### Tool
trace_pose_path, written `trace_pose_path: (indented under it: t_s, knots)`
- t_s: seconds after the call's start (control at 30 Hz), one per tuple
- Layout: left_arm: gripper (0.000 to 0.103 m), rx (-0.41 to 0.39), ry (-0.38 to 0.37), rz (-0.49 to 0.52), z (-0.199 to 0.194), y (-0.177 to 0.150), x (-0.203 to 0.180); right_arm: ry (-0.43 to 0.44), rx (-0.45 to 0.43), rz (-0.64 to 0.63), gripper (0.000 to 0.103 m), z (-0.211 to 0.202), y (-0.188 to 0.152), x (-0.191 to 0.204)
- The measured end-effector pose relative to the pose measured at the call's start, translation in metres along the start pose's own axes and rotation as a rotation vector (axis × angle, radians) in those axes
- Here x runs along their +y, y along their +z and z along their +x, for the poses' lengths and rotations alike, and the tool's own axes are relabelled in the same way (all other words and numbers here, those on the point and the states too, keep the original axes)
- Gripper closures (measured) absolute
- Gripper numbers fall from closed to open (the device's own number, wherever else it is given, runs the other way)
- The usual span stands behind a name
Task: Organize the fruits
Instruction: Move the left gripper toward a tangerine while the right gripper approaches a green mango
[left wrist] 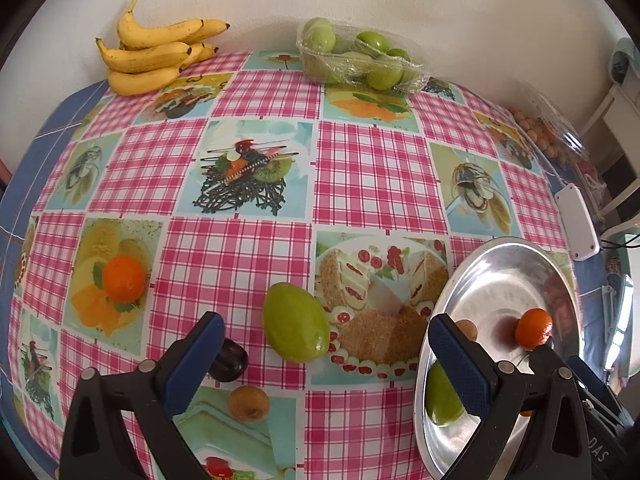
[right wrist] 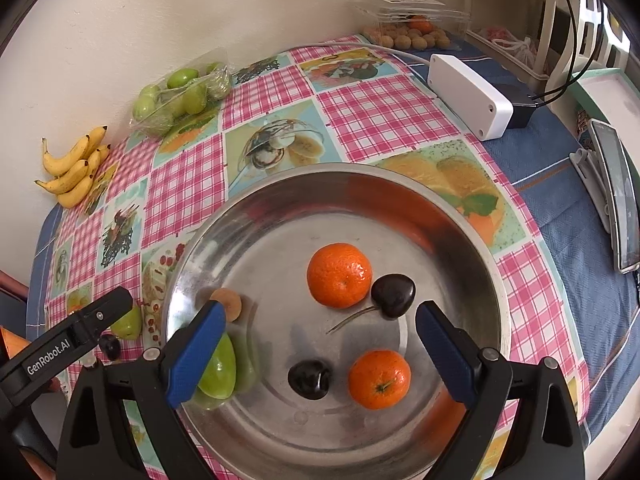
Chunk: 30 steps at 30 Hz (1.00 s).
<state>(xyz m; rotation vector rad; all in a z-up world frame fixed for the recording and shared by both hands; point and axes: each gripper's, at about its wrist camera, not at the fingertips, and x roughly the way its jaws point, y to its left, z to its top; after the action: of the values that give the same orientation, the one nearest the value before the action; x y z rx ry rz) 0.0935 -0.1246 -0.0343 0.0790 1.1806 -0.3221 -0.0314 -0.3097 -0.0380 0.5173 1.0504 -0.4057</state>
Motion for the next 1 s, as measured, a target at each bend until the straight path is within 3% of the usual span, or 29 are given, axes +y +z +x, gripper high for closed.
trace_pose_path:
  t_s: [0.43, 1.0]
  knots:
    - [0.0, -0.088, -0.033, -0.024, -0.035, 0.001, 0.03, 0.042, -0.001, -0.059, 0.007, -0.011, -0.01, 0.031]
    - [0.0, -0.088, -0.065, -0.21, -0.053, -0.003, 0.122, 0.1, 0.031, -0.182, 0.007, -0.003, -0.02, 0.095]
